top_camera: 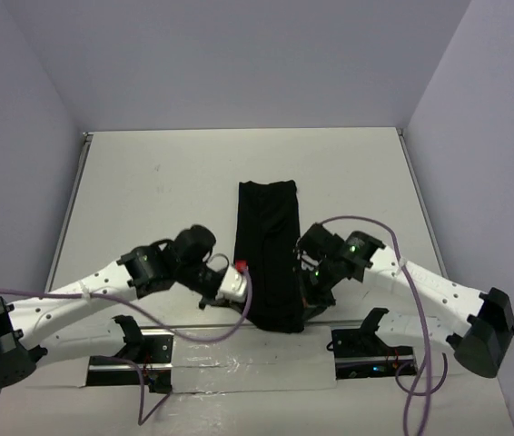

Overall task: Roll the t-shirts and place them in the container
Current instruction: Fold the T-shirt at the center of the board.

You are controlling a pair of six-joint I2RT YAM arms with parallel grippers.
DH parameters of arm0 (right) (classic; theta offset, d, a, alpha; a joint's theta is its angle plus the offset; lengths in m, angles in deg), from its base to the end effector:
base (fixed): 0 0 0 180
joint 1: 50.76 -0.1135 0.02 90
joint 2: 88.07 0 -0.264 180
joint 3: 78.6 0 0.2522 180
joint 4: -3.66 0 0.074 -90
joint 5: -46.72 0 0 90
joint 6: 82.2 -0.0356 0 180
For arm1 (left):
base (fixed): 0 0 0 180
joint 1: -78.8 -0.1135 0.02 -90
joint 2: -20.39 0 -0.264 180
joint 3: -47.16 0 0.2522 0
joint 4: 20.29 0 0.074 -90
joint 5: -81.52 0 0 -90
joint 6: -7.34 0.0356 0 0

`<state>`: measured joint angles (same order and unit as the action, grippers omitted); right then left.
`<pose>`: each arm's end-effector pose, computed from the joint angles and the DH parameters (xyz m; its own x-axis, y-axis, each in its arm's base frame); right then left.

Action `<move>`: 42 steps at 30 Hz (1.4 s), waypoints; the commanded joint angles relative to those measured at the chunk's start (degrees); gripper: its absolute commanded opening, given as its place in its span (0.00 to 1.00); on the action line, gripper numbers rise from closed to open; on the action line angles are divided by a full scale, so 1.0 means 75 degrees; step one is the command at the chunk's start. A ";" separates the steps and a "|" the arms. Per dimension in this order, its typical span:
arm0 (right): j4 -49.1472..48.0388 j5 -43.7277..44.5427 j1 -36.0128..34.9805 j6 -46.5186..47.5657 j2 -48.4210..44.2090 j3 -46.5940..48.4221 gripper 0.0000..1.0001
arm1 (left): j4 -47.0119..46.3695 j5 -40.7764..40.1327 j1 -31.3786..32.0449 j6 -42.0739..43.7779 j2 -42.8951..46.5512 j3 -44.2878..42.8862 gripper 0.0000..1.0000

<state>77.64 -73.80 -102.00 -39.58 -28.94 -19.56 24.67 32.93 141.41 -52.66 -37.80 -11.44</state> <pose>0.0895 0.1403 0.2391 -0.9662 -0.1908 0.1735 -0.0709 0.8434 0.5326 0.0733 -0.1927 0.2690 0.1619 0.5027 -0.8492 0.9259 -0.3751 -0.0455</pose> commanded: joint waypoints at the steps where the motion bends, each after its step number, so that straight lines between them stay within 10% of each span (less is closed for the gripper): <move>1: 0.0804 0.0389 0.1158 0.1298 0.0657 0.1284 0.00 | 0.0210 0.0794 -0.1454 -0.0718 -0.0583 -0.0979 0.00; 14: 0.0490 0.1163 0.4076 0.3516 0.3528 0.4661 0.00 | -0.0762 0.0397 -0.4350 -0.0976 -0.3149 -0.3559 0.00; 26: 0.0384 0.1046 0.4957 0.3985 0.6128 0.7438 0.00 | -0.0739 -0.0049 -0.4797 -0.0520 -0.5913 -0.6382 0.00; 42: 0.0314 0.0730 0.5332 0.4090 0.8122 0.9876 0.00 | -0.1815 -0.0364 -0.5442 -0.0508 -0.7158 -0.7229 0.00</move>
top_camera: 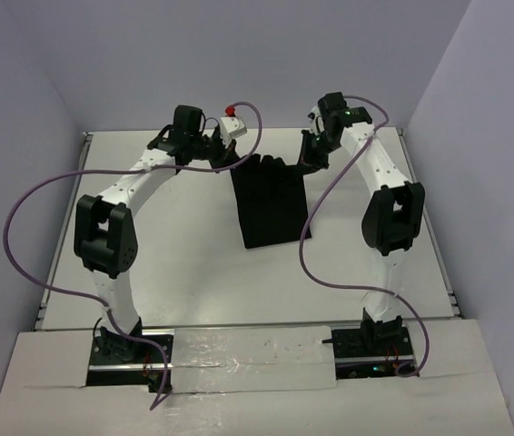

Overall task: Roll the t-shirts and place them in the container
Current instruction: Fold the T-shirt at the center of the board.

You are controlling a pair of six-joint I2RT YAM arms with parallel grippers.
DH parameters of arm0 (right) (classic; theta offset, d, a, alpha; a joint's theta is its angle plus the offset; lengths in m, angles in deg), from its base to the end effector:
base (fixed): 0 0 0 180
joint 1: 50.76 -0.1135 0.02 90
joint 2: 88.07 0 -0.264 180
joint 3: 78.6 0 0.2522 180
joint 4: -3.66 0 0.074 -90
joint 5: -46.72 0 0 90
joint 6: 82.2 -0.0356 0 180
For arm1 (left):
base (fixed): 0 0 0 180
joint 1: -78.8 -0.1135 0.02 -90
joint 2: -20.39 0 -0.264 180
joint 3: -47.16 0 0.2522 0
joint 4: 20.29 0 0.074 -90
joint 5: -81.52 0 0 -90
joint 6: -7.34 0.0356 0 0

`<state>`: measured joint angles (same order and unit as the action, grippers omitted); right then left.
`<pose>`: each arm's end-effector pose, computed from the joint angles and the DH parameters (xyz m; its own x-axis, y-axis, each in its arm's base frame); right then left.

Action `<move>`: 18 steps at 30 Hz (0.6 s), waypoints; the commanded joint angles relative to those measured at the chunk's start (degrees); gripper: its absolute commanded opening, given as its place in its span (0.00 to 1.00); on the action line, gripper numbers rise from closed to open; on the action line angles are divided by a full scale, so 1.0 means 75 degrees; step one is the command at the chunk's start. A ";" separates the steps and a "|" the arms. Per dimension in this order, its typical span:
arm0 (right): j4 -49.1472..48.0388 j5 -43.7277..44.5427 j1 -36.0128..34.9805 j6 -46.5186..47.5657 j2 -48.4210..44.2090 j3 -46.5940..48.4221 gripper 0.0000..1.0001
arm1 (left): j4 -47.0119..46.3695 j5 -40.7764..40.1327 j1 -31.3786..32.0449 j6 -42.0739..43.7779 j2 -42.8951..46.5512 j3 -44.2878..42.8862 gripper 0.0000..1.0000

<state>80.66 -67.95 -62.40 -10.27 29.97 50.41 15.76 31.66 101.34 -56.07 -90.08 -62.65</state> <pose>0.4230 0.1023 0.2973 -0.9592 0.0902 -0.2679 -0.0546 0.8708 0.4886 0.4028 -0.1920 0.2974 -0.1489 0.4323 -0.8894 0.9360 0.3517 0.0142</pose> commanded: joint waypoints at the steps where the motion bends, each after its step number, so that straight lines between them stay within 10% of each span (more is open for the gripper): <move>1: -0.0123 -0.0063 0.0052 0.0182 0.0443 0.0595 0.00 | -0.0709 -0.0231 -0.0111 -0.0053 -0.0234 -0.0389 0.00; 18: -0.2794 -0.0473 0.0052 -0.1071 0.1886 0.1029 0.08 | -0.2490 -0.1122 -0.0428 -0.0580 -0.1722 -0.0588 0.05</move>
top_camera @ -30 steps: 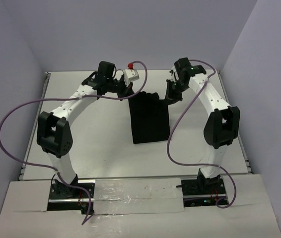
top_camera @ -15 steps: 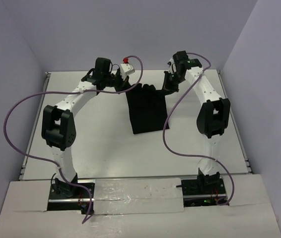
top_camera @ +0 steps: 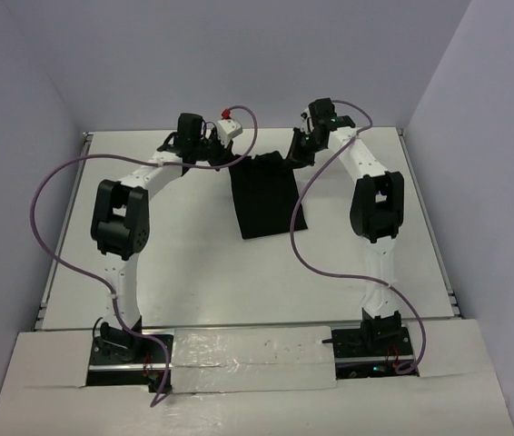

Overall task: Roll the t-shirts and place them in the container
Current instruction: Fold the T-shirt at the center of the board.

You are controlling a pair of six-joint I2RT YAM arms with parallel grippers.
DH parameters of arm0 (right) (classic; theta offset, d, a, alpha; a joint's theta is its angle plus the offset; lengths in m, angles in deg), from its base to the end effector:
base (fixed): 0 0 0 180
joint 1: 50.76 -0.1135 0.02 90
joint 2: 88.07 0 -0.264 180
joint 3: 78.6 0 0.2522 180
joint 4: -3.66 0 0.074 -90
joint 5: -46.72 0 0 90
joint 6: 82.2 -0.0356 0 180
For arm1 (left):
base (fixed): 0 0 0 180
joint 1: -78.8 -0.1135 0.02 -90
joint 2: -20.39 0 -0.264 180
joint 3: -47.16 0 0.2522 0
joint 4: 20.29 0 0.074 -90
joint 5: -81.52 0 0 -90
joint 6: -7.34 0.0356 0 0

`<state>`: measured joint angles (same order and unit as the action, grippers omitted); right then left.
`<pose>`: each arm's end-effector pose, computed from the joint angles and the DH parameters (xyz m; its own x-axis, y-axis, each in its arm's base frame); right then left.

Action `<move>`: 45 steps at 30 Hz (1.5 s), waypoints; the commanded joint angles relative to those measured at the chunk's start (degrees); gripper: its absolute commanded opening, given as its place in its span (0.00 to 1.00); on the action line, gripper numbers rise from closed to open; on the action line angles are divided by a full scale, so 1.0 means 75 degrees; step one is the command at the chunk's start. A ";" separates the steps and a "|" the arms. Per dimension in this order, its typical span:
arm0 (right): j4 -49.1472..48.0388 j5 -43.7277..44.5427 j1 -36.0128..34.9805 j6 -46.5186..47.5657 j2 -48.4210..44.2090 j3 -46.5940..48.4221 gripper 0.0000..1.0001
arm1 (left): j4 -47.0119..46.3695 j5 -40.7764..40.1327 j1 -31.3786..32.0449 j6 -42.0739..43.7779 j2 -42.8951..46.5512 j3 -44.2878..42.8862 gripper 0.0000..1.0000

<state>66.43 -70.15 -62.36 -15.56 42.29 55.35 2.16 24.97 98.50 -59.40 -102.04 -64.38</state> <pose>0.4835 0.1157 0.2396 -0.9333 0.1695 -0.3164 -0.0393 0.8279 0.5595 0.4602 -0.1856 0.2317 -0.1931 0.4191 -0.8872 0.8610 0.5059 0.0516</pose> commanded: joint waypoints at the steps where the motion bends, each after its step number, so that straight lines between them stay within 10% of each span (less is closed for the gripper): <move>1: -0.1003 -0.0179 0.0058 -0.0459 0.0313 0.0382 0.08 | -0.0829 -0.0241 -0.0049 -0.0114 -0.0187 -0.0346 0.07; 17: -0.3405 -0.0261 0.0350 -0.2228 0.1344 0.0441 0.49 | -0.1346 -0.1775 -0.0096 -0.0548 -0.1335 -0.0838 0.12; 23: -0.3909 0.0090 0.0550 -0.2616 0.1227 0.0417 0.50 | -0.1346 -0.2151 -0.0166 -0.0782 -0.1441 -0.0850 0.17; 28: -0.3829 0.0126 0.0562 -0.2605 0.1263 0.0394 0.50 | -0.1206 -0.2268 -0.0178 -0.1004 -0.1547 -0.1118 0.55; 32: -0.3734 0.0266 0.0527 -0.2173 0.0830 -0.0027 0.41 | -0.0690 -0.2957 -0.0190 -0.1472 -0.1827 -0.1890 0.66; 39: -0.2880 0.0700 0.0421 -0.1375 -0.1220 -0.2251 0.43 | 0.0329 -0.3465 -0.0283 -0.2024 -0.1525 -0.2971 0.69; 45: -0.2166 0.0700 0.0386 -0.0906 -0.2428 -0.4631 0.49 | 0.1509 -0.1122 0.0509 0.0746 0.0701 -0.0853 0.63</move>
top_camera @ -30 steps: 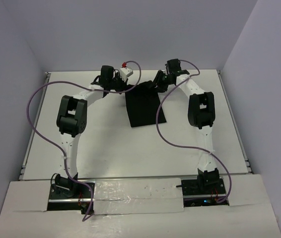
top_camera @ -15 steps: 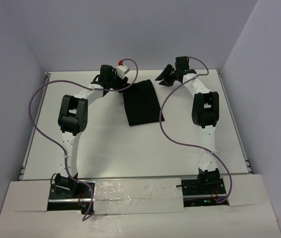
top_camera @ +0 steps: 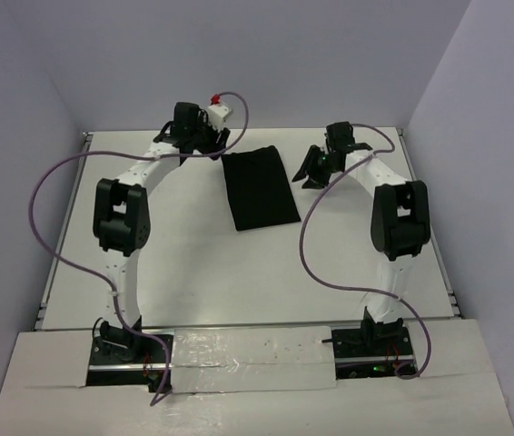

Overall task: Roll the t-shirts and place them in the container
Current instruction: Fold the T-shirt at the center of the board, then roll the T-shirt to the center of the board.

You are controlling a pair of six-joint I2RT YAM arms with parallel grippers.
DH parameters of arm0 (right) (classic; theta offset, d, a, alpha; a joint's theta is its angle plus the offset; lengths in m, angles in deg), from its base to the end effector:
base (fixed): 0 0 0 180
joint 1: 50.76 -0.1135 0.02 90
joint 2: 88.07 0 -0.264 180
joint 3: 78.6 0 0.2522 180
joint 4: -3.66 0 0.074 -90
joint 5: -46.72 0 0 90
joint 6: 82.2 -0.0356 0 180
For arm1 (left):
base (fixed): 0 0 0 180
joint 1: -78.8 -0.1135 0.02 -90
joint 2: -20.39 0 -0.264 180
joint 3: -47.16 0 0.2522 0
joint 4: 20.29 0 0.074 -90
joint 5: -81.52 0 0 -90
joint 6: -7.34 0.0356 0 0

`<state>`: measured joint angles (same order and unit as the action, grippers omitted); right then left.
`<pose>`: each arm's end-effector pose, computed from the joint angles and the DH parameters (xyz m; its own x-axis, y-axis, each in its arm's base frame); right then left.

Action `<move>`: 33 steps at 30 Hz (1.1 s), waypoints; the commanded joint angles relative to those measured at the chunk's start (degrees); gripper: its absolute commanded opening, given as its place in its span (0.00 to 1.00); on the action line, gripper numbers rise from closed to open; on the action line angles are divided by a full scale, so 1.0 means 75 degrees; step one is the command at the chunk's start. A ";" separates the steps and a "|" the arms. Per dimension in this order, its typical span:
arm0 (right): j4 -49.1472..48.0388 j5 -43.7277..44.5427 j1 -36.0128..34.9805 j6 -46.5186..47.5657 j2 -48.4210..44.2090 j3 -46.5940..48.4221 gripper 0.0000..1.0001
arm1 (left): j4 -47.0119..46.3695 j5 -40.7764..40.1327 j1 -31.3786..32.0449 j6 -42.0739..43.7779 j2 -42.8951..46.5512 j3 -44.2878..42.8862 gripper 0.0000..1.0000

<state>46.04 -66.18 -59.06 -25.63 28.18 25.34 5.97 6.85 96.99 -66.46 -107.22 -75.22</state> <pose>0.4382 0.0779 0.2094 -0.8698 0.3860 -0.3074 0.1481 0.7985 0.5834 0.4955 -0.1727 0.2431 -0.3328 0.3926 -0.8574 0.6332 0.7668 0.1053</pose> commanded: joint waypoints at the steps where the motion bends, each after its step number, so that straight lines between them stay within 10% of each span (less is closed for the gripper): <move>1: 0.0566 0.0147 -0.0066 0.0426 -0.0778 -0.0899 0.50 | 0.1447 0.1272 0.0958 0.2298 0.1800 0.1199 0.62; 9: -0.0253 -0.0498 -0.0230 0.0098 -0.1192 -0.2765 0.53 | 0.2413 0.1484 0.2260 0.4787 0.2929 0.4133 0.67; 26: -0.0617 -0.0018 -0.0300 -0.0253 -0.0430 -0.2390 0.55 | -0.0598 -0.0930 0.2859 0.4425 0.2554 0.5693 0.73; 33: -0.0734 0.0029 -0.0289 -0.0453 -0.0078 -0.2179 0.46 | -0.1150 -0.1177 0.2847 0.4332 0.2331 0.5846 0.44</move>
<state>41.95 -68.58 -61.13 -28.74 25.57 8.07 0.92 -0.03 118.19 -33.26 -88.33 -32.03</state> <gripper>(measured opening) 0.477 0.491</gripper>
